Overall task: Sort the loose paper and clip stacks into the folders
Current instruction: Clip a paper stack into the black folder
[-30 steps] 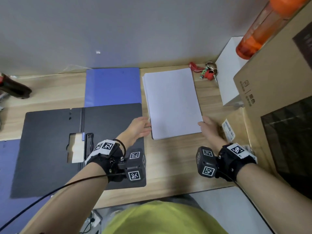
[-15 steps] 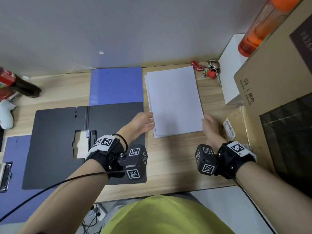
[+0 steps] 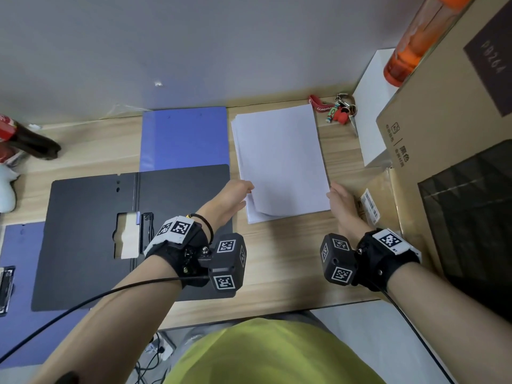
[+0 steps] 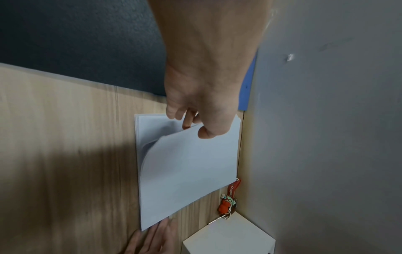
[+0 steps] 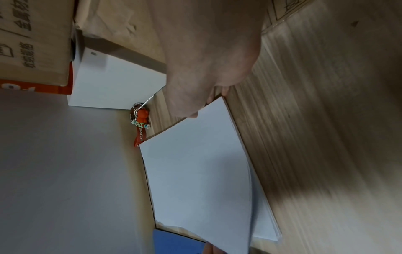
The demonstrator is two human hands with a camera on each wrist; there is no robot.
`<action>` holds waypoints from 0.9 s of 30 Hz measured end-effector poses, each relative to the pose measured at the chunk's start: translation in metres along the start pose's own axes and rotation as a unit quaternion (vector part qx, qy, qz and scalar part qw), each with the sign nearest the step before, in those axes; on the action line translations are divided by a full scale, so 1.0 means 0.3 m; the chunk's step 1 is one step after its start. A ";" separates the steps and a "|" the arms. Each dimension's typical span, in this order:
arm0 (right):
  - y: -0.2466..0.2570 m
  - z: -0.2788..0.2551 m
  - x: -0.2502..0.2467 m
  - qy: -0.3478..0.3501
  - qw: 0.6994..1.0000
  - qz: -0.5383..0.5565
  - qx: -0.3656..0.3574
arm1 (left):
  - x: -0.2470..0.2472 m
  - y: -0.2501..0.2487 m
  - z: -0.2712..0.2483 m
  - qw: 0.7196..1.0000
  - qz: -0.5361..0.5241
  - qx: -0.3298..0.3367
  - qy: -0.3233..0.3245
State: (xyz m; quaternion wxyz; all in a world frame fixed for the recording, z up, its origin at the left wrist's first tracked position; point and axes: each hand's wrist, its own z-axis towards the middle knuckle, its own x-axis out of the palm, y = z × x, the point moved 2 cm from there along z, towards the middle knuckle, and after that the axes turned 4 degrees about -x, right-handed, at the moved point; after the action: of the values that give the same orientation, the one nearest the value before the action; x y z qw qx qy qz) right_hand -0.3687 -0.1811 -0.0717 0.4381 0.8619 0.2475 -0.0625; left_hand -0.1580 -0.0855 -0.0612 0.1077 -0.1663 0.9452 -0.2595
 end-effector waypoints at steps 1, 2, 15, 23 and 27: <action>-0.001 0.000 -0.002 0.003 1.000 0.000 0.003 | 0.003 0.004 0.006 1.000 0.002 -0.001 -0.008; -0.005 0.003 -0.003 0.004 1.000 0.001 0.003 | 0.004 0.009 0.013 1.000 0.001 -0.006 -0.011; -0.021 0.039 -0.006 0.015 0.999 0.034 0.003 | -0.005 0.009 0.023 0.996 -0.083 -0.036 0.005; -0.035 0.052 -0.009 0.031 0.999 0.028 0.004 | 0.001 0.020 0.032 0.995 -0.094 -0.041 -0.002; -0.060 0.073 -0.005 0.025 0.999 0.029 0.006 | 0.005 0.021 0.027 0.995 -0.092 -0.034 0.005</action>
State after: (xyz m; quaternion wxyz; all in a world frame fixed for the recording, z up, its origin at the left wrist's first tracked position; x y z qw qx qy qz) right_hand -0.3763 -0.1898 -0.0977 0.4282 0.8726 0.2330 -0.0295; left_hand -0.1588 -0.0847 -0.0714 0.0733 -0.2548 0.9347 -0.2366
